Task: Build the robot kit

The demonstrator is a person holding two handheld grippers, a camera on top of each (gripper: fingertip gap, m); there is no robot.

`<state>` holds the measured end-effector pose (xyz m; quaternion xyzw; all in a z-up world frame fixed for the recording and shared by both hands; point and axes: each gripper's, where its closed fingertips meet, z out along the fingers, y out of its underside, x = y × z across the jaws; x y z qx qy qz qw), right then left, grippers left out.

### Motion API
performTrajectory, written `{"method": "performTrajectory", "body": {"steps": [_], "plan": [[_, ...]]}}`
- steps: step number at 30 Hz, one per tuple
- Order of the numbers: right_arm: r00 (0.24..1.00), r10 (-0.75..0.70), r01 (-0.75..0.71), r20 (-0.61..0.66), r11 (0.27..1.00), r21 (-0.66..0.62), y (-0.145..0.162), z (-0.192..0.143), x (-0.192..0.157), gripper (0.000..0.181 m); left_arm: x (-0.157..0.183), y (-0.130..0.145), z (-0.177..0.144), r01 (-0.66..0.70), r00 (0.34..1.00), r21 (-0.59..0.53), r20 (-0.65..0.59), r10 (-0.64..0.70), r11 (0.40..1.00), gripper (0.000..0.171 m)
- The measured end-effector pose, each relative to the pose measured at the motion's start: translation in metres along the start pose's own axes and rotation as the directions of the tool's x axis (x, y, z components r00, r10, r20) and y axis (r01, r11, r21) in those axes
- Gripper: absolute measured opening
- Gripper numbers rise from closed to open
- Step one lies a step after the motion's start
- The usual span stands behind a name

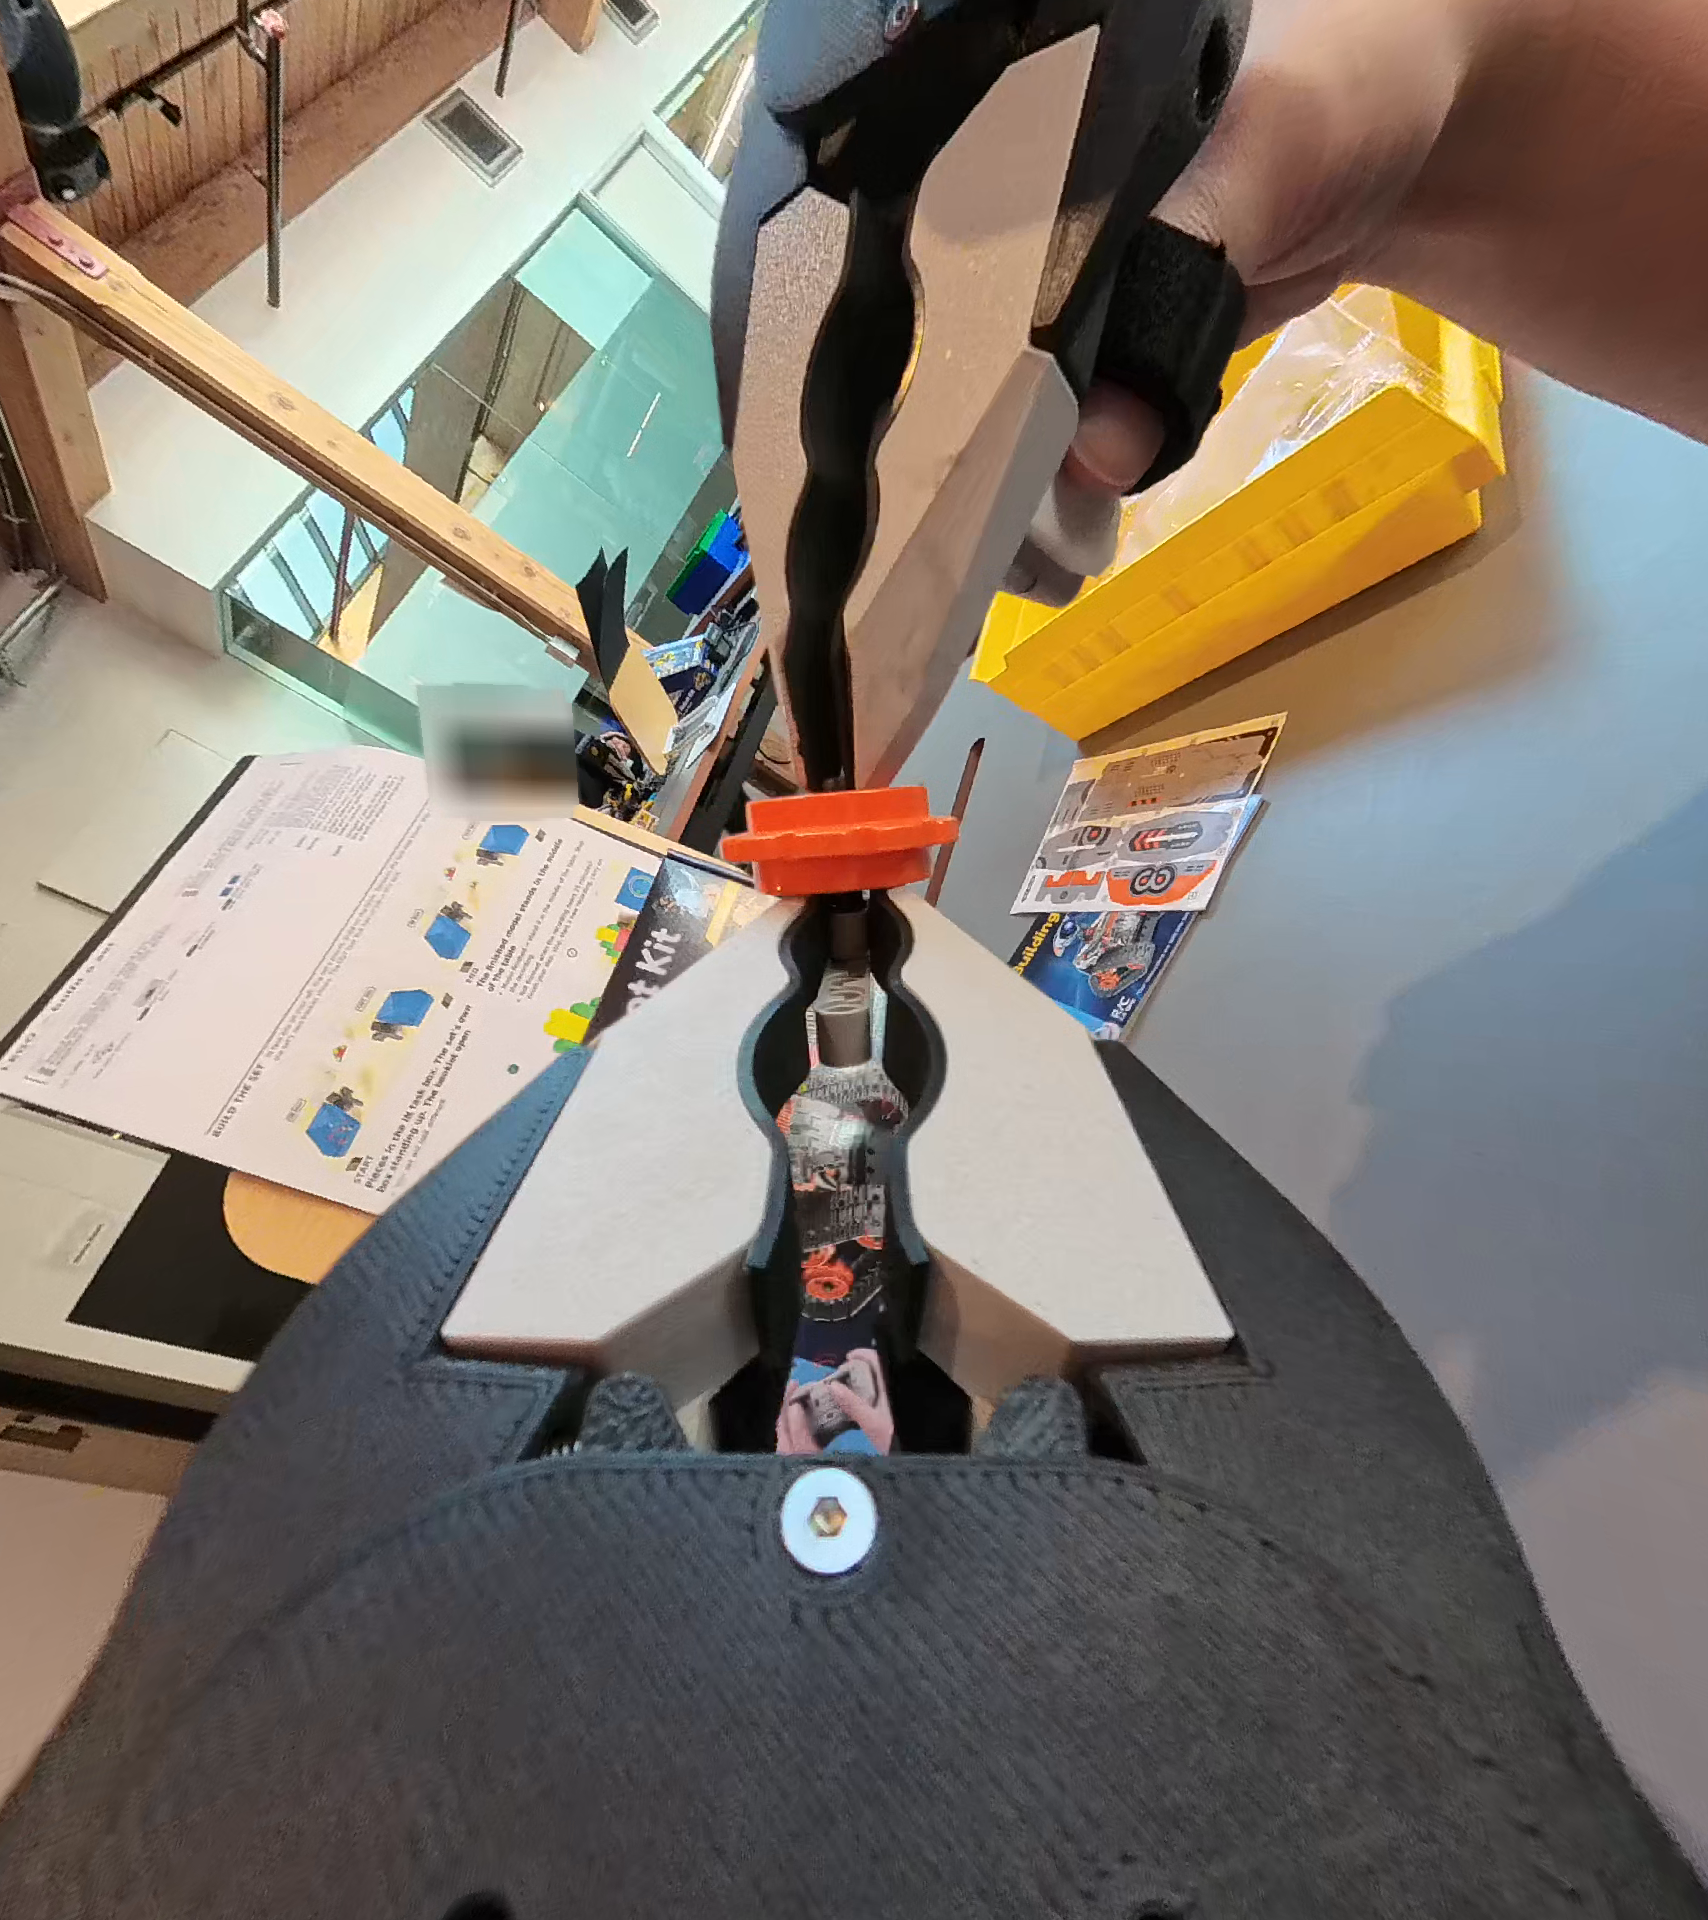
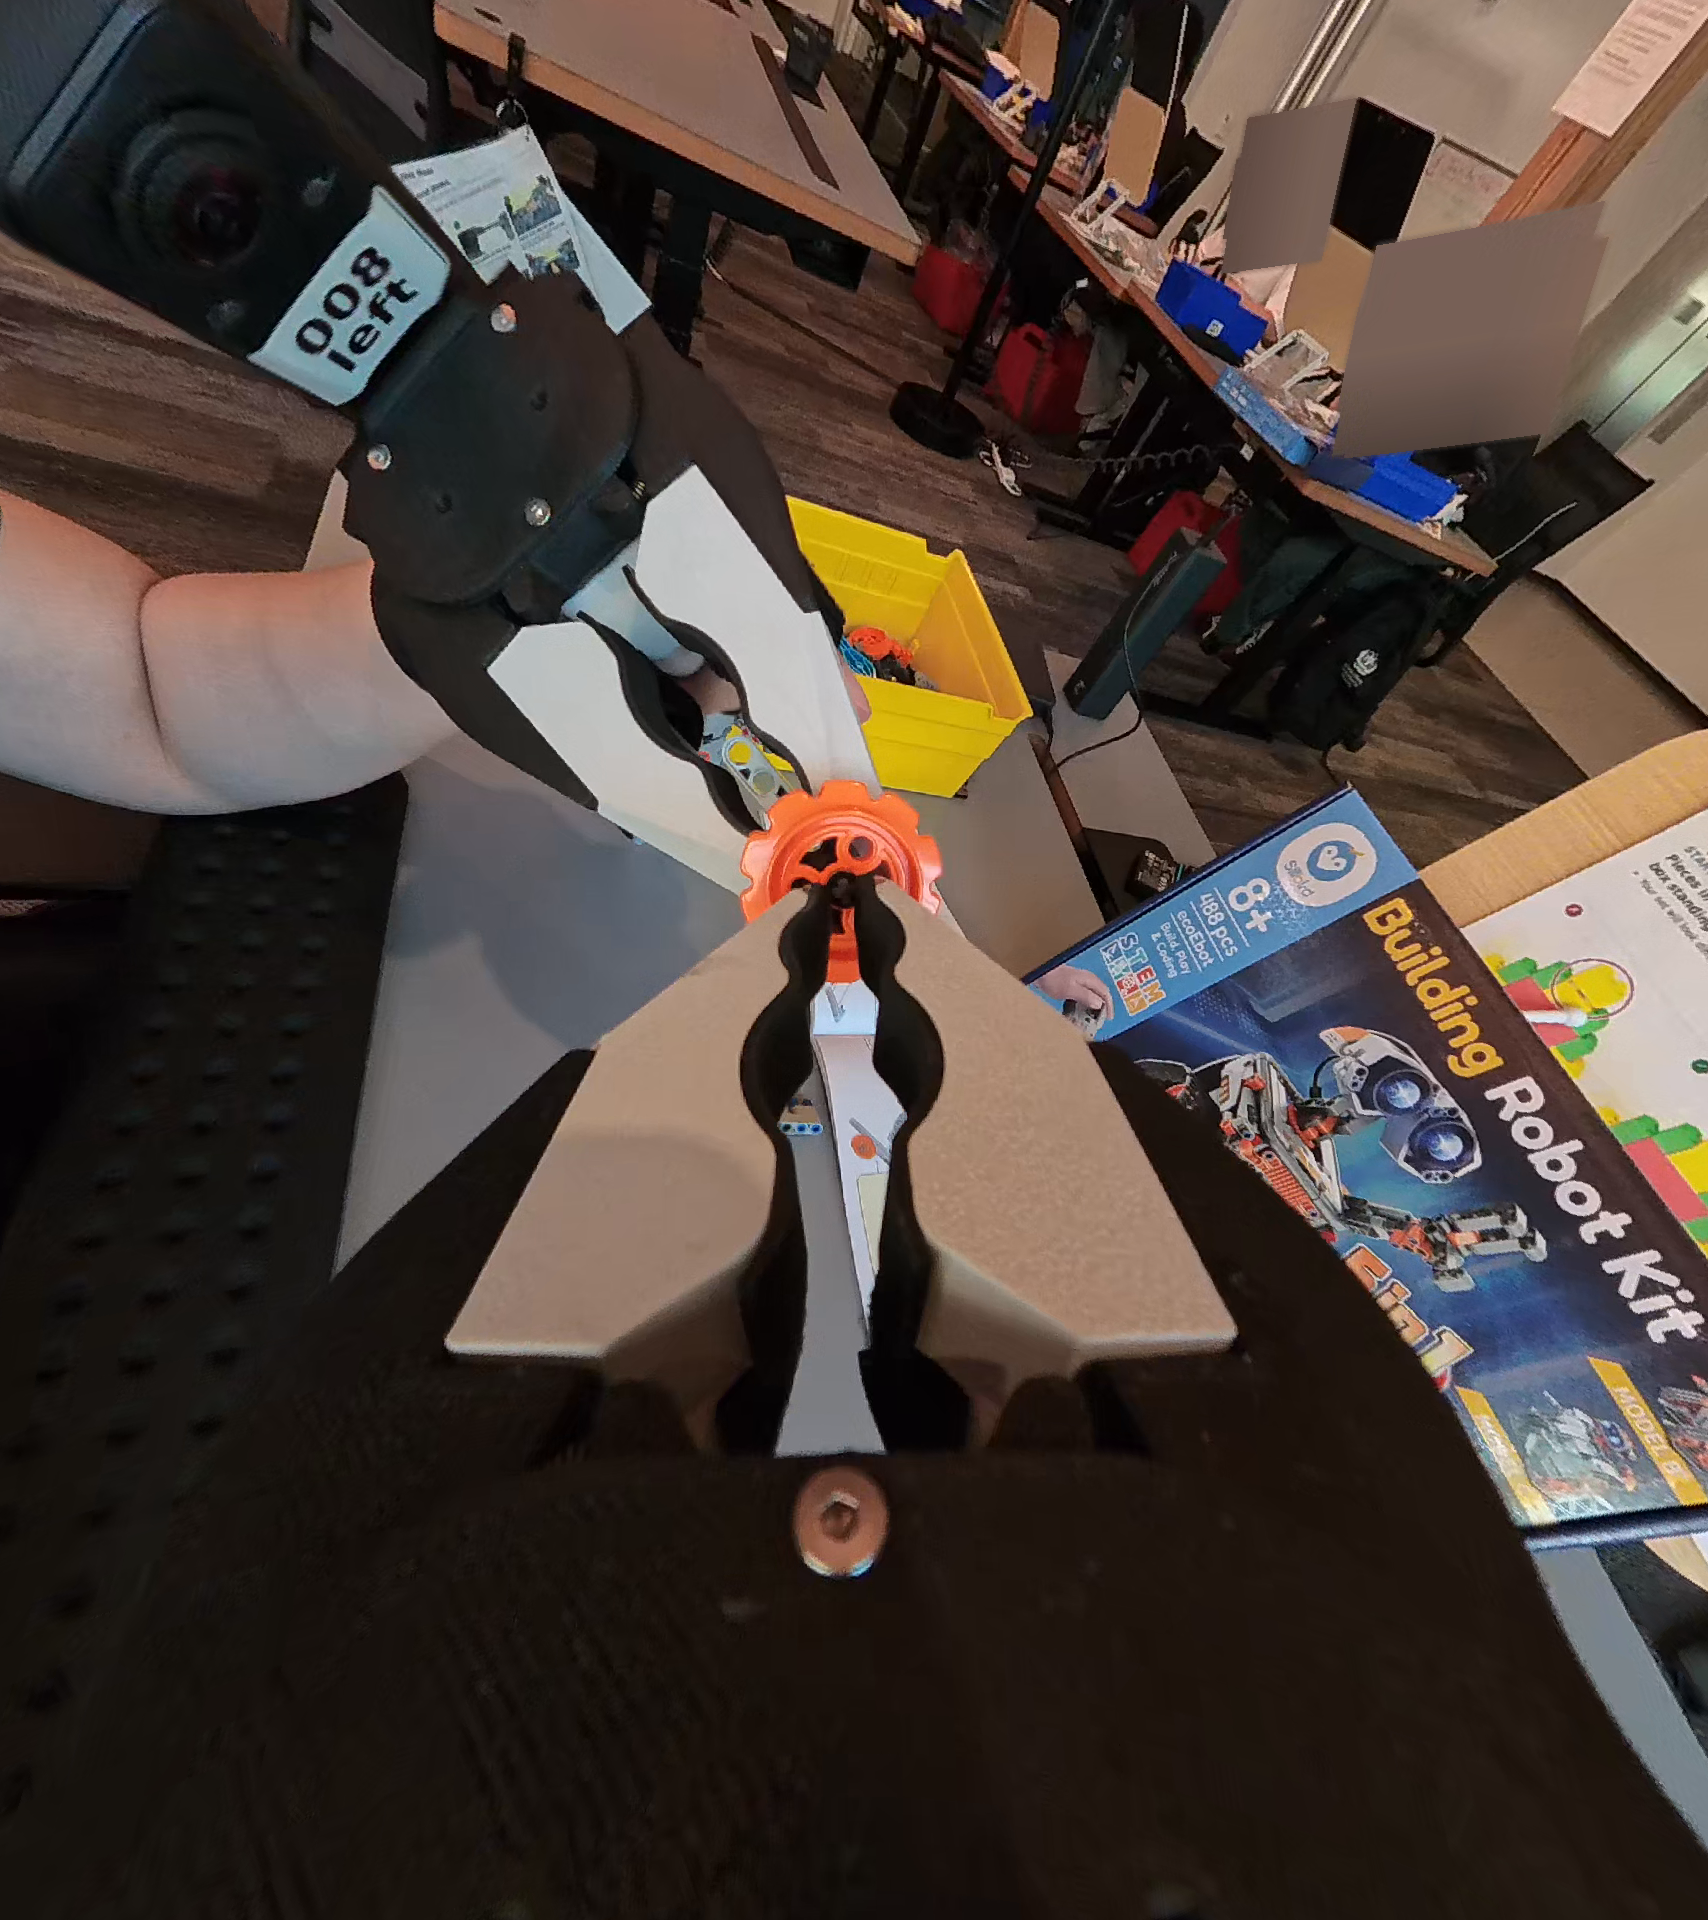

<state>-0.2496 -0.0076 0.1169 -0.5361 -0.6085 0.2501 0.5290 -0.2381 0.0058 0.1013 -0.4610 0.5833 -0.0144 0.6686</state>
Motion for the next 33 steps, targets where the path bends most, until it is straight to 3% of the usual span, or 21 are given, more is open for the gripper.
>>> {"method": "performTrajectory", "body": {"steps": [2, 4, 5, 7, 8, 12, 17, 19, 28, 33], "plan": [[1.0, 0.015, -0.015, 0.007, 1.0, 0.026, -0.003, 0.0, 0.002, 0.004, -0.001, -0.001, 0.0, 0.058, 0.998, 0.027, -0.024, -0.058, 0.998, 0.005], [1.0, -0.019, 0.021, -0.016, 0.995, 0.1, -0.013, -0.003, 0.007, 0.007, -0.008, -0.006, 0.0, 0.221, 0.974, 0.083, -0.063, -0.216, 0.972, 0.006], [0.998, -0.057, 0.061, -0.03, 0.985, 0.16, -0.022, -0.007, 0.007, 0.011, -0.01, -0.011, -0.002, 0.333, 0.941, 0.121, -0.107, -0.321, 0.935, 0.005], [0.984, -0.162, 0.176, -0.073, 0.947, 0.268, -0.038, -0.016, 0.003, 0.053, -0.009, -0.012, -0.003, 0.545, 0.825, 0.096, -0.236, -0.513, 0.833, 0.005], [0.966, -0.228, 0.253, -0.119, 0.926, 0.28, -0.042, -0.018, 0.001, 0.054, -0.011, -0.012, -0.004, 0.623, 0.765, 0.086, -0.274, -0.583, 0.777, 0.005], [0.835, -0.462, 0.496, -0.3, 0.867, 0.044, -0.029, -0.006, 0.008, 0.053, -0.023, -0.015, -0.009, 0.801, 0.581, 0.095, -0.361, -0.729, 0.591, 0.005], [0.732, -0.569, 0.585, -0.375, 0.807, -0.082, -0.027, 0.006, 0.012, 0.044, -0.025, -0.021, -0.015, 0.908, 0.392, 0.055, -0.462, -0.796, 0.415, 0.005], [0.723, -0.584, 0.593, -0.369, 0.799, -0.1, -0.025, 0.009, 0.011, 0.04, -0.026, -0.026, -0.018, 0.932, 0.332, 0.044, -0.506, -0.796, 0.36, 0.005], [0.727, -0.571, 0.602, -0.382, 0.797, -0.048, -0.034, 0.009, 0.004, 0.034, -0.023, -0.031, -0.021, 0.944, 0.283, 0.016, -0.559, -0.779, 0.331, 0.007], [0.745, -0.541, 0.589, -0.39, 0.808, 0.007, -0.042, 0.0, 0.002, 0.034, -0.02, -0.045, -0.033, 0.942, 0.264, 0.011, -0.641, -0.72, 0.335, 0.025]]}}
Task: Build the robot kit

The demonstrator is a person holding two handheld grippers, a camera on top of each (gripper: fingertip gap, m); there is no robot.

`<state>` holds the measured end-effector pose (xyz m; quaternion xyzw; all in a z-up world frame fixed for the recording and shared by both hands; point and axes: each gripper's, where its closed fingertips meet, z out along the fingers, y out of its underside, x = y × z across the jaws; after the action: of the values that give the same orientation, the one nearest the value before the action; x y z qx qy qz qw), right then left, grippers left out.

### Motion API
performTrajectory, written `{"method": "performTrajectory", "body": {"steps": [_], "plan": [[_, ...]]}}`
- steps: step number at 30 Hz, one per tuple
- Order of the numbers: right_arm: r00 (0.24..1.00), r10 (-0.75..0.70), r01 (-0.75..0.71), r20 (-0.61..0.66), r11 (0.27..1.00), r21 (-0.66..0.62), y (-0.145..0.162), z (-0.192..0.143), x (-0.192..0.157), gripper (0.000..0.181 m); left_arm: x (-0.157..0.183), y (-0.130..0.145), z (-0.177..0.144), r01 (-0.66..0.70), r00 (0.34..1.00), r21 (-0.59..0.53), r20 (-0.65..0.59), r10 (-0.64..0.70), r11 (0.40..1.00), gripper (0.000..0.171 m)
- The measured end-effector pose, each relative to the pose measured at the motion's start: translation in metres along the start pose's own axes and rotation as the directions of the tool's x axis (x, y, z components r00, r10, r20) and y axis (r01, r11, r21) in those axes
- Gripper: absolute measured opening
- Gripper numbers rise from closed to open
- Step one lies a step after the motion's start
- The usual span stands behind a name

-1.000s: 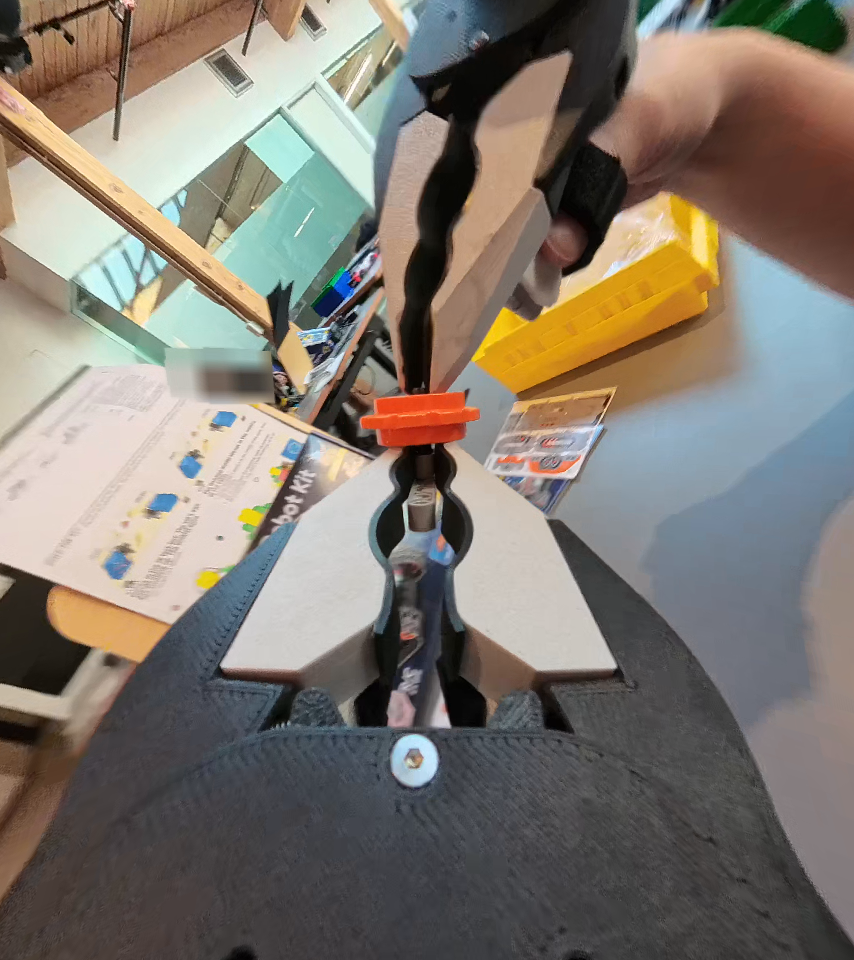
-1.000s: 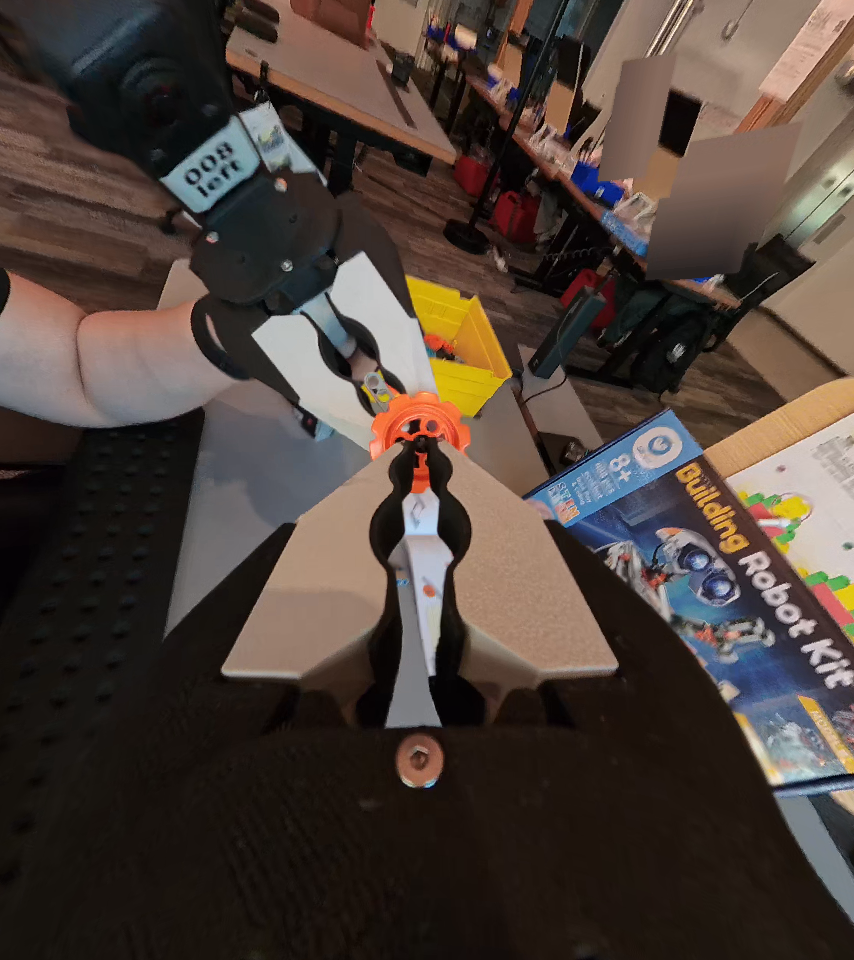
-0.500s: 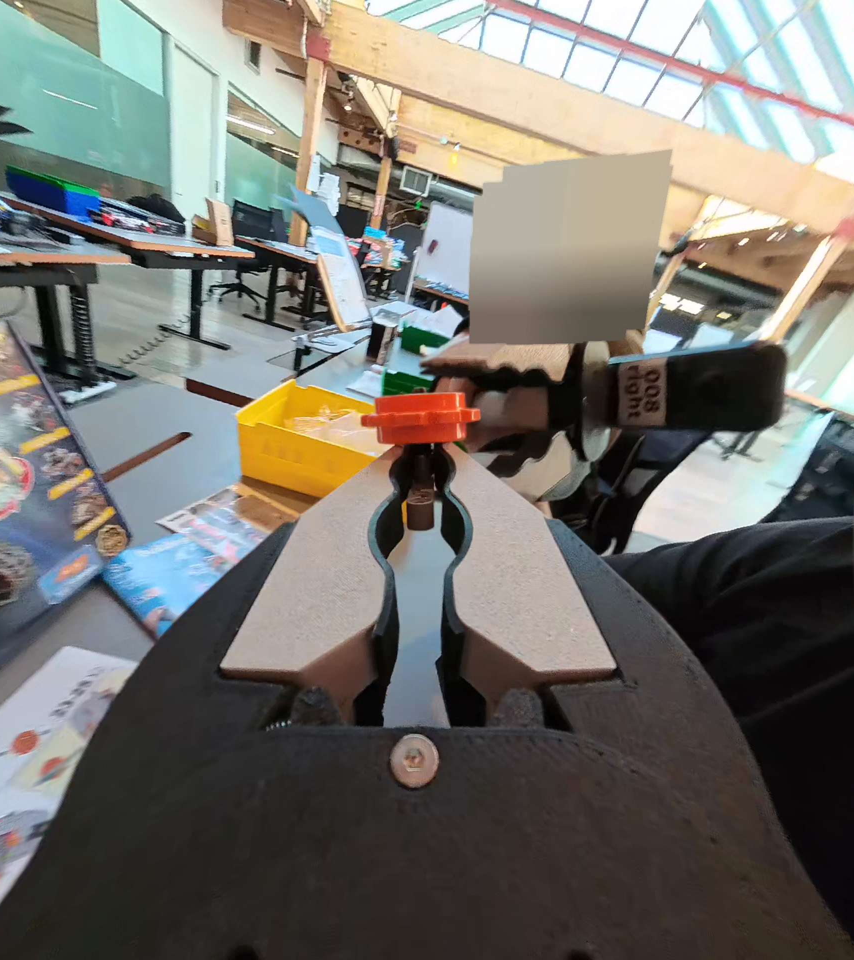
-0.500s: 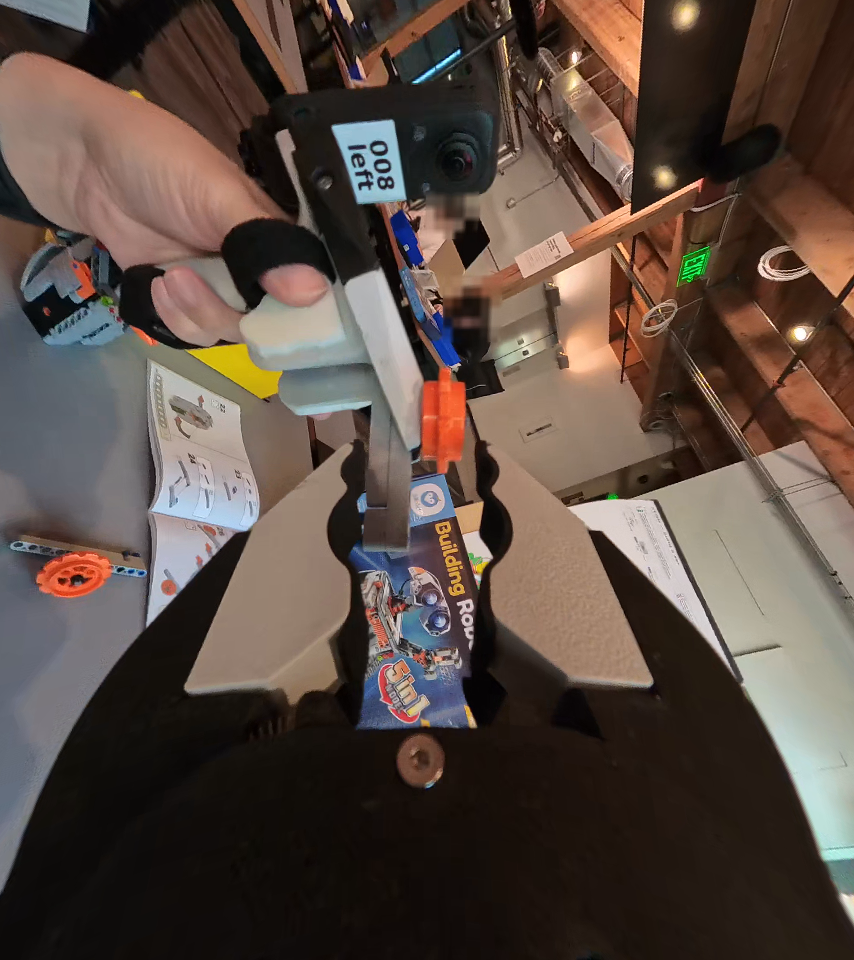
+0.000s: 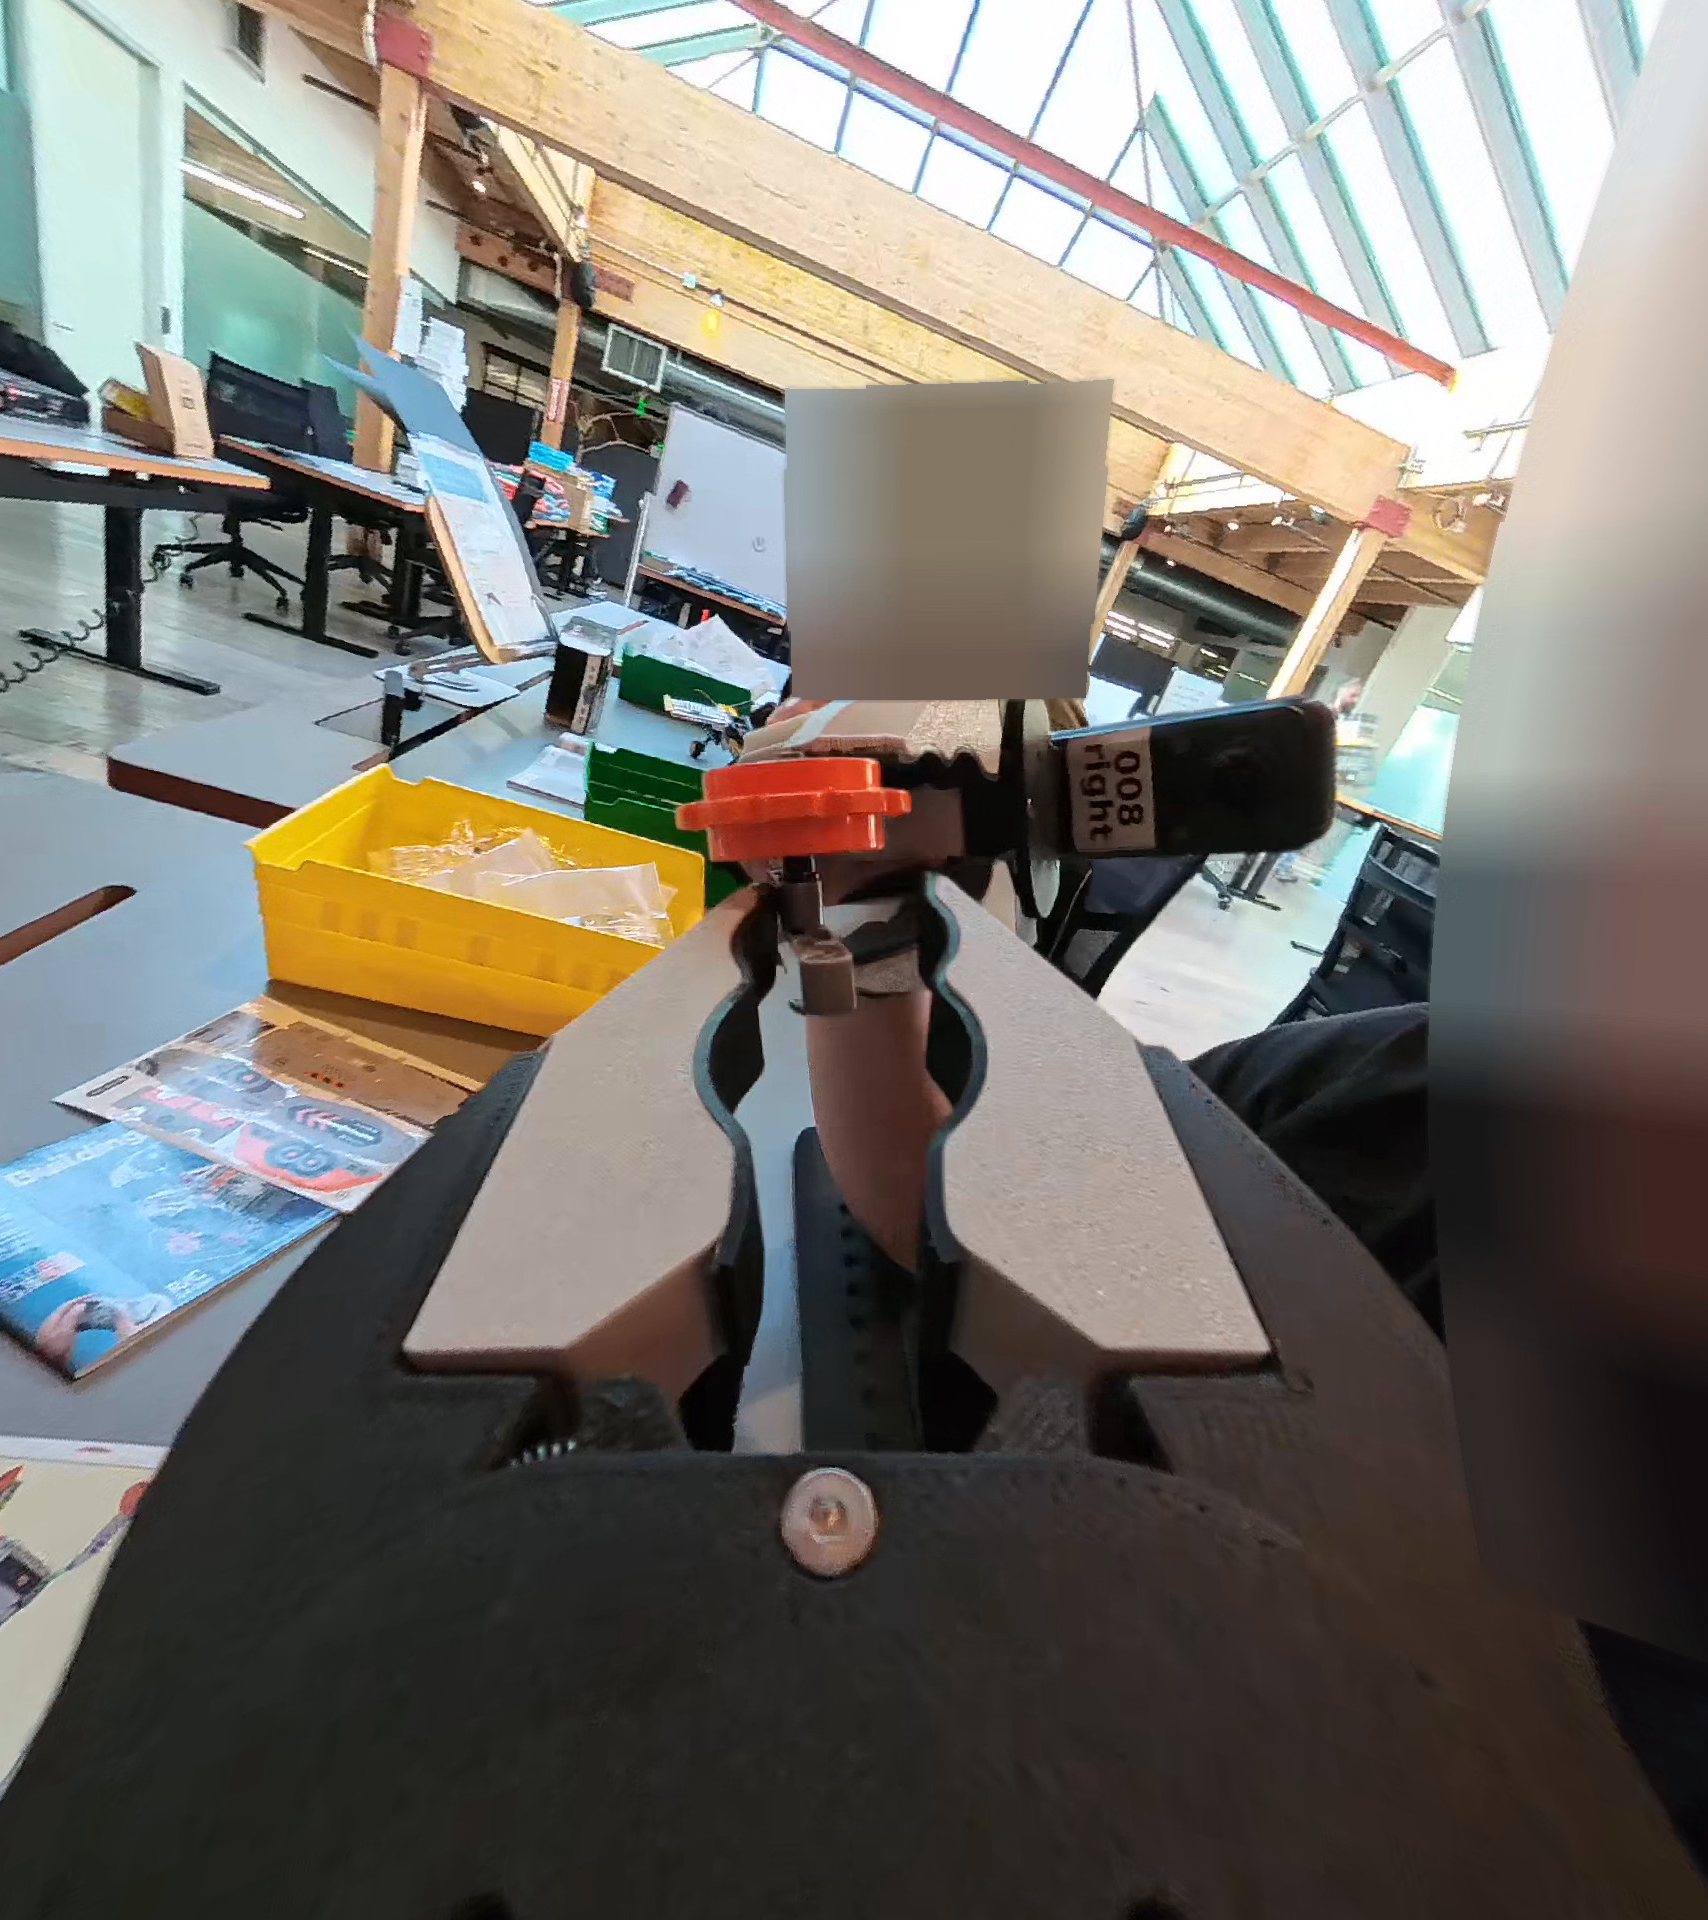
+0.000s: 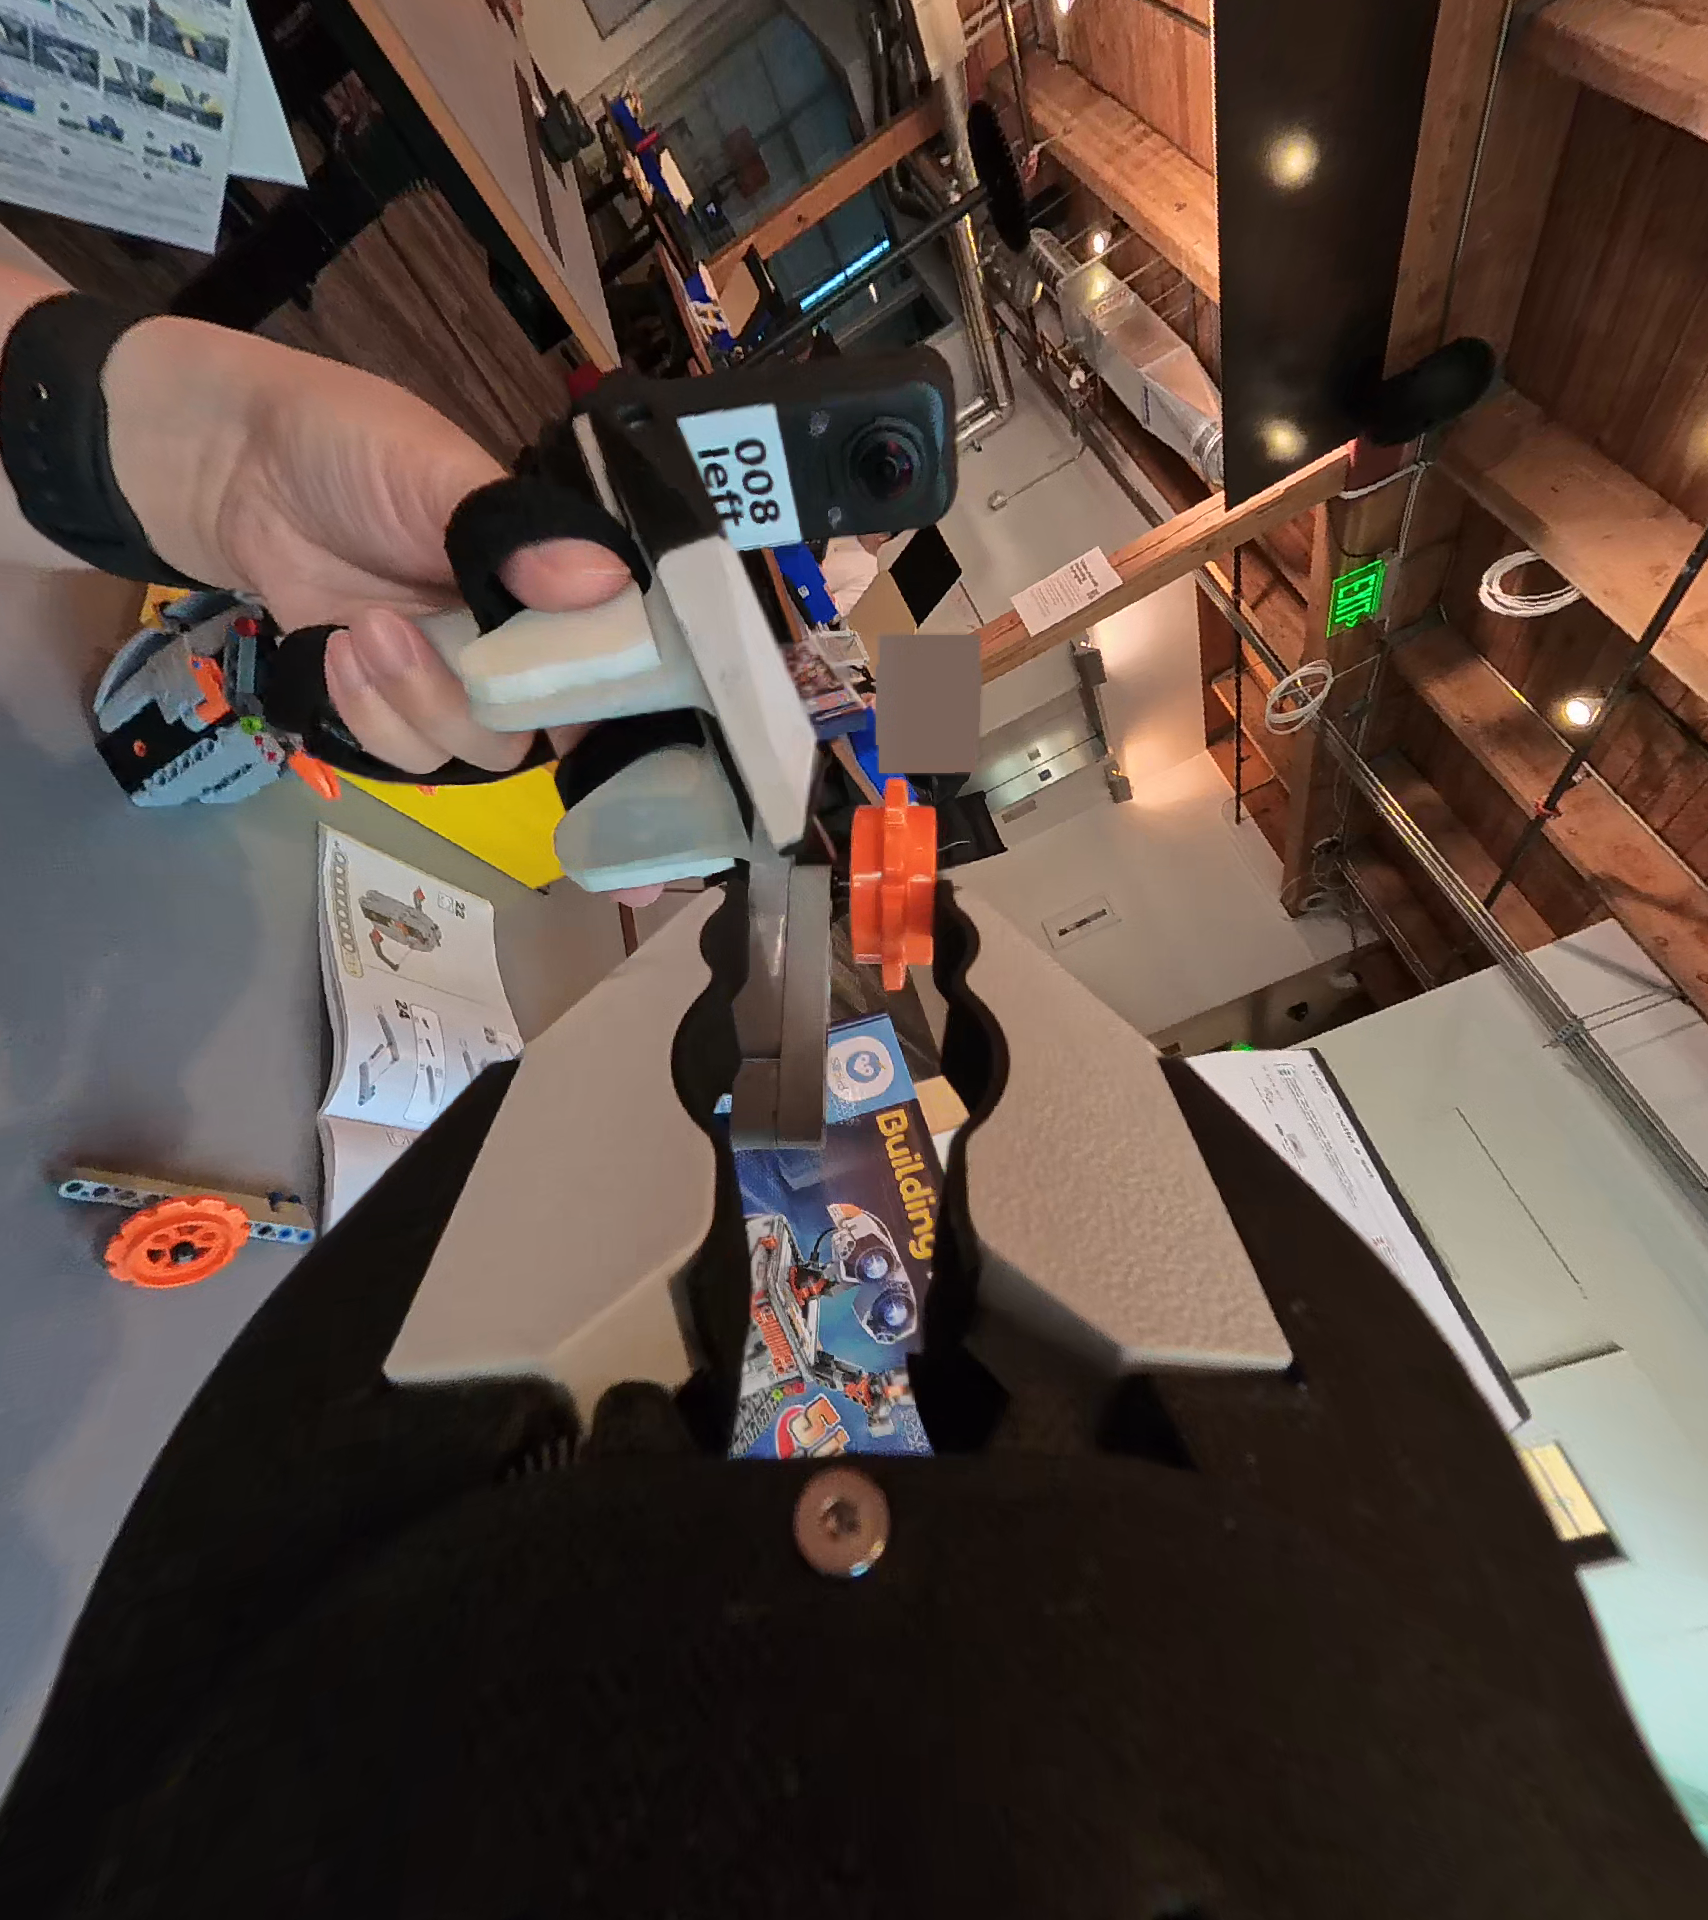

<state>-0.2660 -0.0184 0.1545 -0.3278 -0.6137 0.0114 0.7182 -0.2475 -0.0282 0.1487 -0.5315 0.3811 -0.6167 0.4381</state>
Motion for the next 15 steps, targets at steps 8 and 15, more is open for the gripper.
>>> {"method": "performTrajectory", "body": {"steps": [8, 15], "plan": [[0.995, 0.095, -0.096, 0.022, 0.995, 0.037, -0.001, -0.006, 0.007, 0.034, -0.007, 0.002, -0.006, -0.094, 0.992, -0.045, 0.075, 0.097, 0.995, 0.02], [0.989, 0.14, -0.142, 0.052, 0.989, 0.03, 0.008, -0.002, 0.005, 0.034, -0.012, 0.004, -0.006, -0.003, 0.998, -0.037, 0.064, 0.006, 0.999, 0.006]]}}
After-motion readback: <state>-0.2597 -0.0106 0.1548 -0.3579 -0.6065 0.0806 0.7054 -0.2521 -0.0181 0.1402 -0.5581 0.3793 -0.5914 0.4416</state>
